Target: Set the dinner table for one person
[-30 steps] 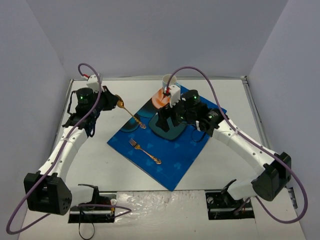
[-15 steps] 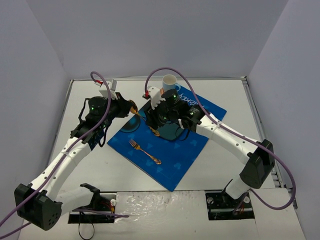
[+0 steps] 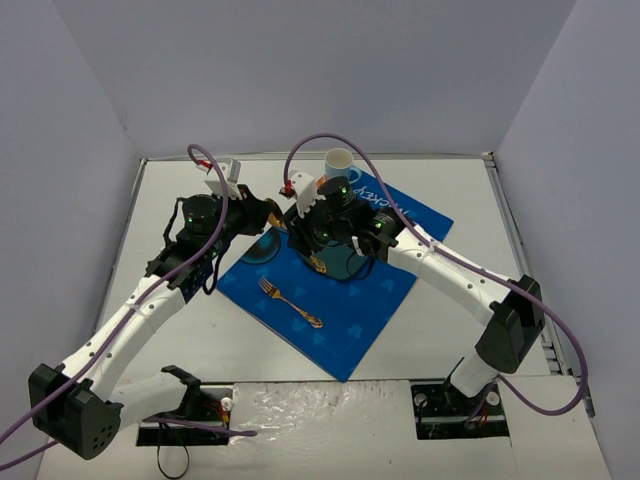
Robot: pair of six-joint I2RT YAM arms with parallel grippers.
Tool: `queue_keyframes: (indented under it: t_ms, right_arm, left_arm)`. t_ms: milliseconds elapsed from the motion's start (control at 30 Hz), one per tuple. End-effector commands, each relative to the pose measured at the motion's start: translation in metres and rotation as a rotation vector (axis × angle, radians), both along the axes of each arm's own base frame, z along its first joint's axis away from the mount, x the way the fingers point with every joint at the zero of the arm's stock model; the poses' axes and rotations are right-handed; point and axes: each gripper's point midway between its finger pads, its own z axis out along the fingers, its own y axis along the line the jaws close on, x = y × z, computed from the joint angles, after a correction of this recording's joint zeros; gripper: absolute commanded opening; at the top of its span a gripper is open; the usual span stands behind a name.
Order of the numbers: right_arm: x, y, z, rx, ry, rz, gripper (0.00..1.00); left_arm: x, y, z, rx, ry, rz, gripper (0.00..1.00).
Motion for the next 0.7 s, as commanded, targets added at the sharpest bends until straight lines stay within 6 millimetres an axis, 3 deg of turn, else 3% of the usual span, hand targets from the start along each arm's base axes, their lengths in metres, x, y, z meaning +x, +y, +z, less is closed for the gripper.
queue_keyframes:
  t_ms: [0,200,533,667]
  right_arm:
    - [0.007,0.011,0.030,0.059,-0.078,0.011,0.30]
    - [0.007,0.009,0.032,0.055,-0.089,0.005,0.25]
    - [0.008,-0.004,0.028,0.024,-0.118,-0.027,0.00]
    - [0.010,-0.015,0.020,-0.015,-0.140,-0.048,0.00]
  left_arm:
    - [-0.001,-0.004,0.049,-0.076,-0.145,-0.008,0.00]
    - [-0.005,-0.009,0.040,-0.071,-0.137,-0.033,0.00]
    - [-0.008,-0.010,0.017,-0.061,-0.113,-0.042,0.01]
    - [-0.008,-0.009,0.006,-0.054,-0.081,-0.034,0.24]
